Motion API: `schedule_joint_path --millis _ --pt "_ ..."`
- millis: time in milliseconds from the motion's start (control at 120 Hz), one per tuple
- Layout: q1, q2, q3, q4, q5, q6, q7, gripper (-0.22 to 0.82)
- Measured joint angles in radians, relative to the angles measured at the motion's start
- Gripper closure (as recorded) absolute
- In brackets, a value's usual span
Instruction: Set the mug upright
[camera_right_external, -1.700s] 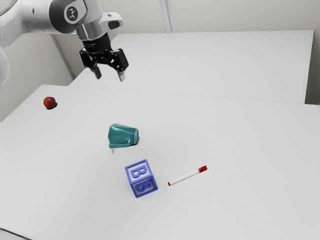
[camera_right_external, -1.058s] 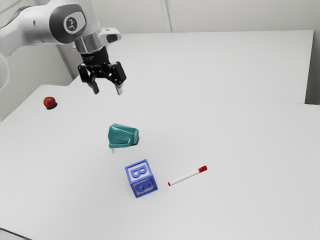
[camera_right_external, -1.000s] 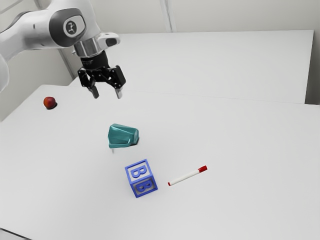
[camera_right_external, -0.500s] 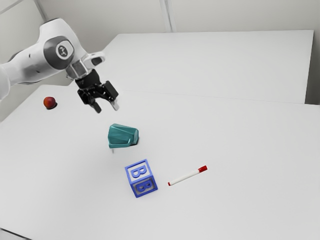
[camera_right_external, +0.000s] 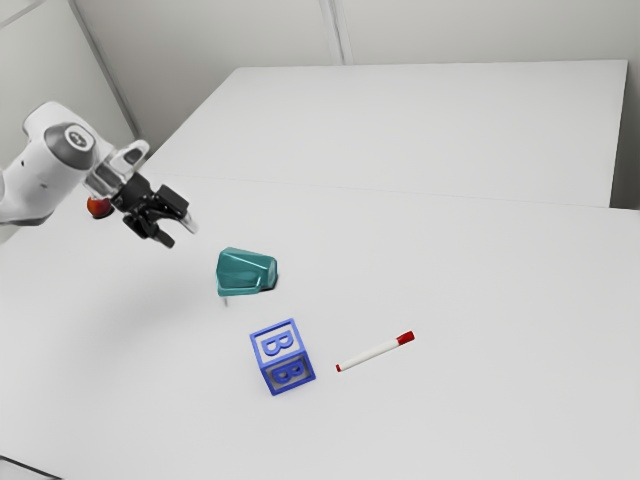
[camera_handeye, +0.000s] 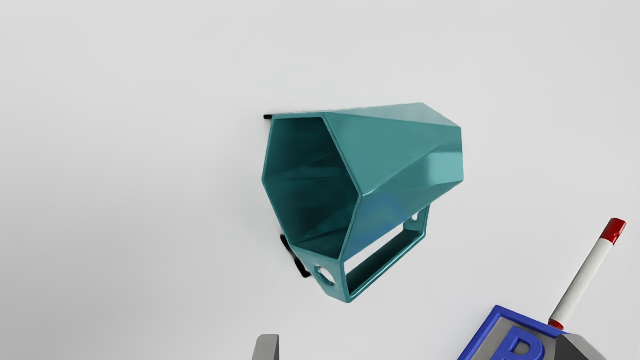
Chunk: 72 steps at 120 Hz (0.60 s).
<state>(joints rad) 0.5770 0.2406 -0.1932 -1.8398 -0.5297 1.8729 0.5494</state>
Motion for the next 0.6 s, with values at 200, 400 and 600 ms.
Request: schedule_joint_path --millis 200,400,600 --pt "0.022 0.076 0.003 0.022 -0.094 -0.007 0.104 0.0" --pt "0.035 0.156 0.004 0.05 -0.179 -0.025 0.192 0.0" --pt "0.041 0.219 0.004 0.065 -0.252 -0.06 0.265 0.0"
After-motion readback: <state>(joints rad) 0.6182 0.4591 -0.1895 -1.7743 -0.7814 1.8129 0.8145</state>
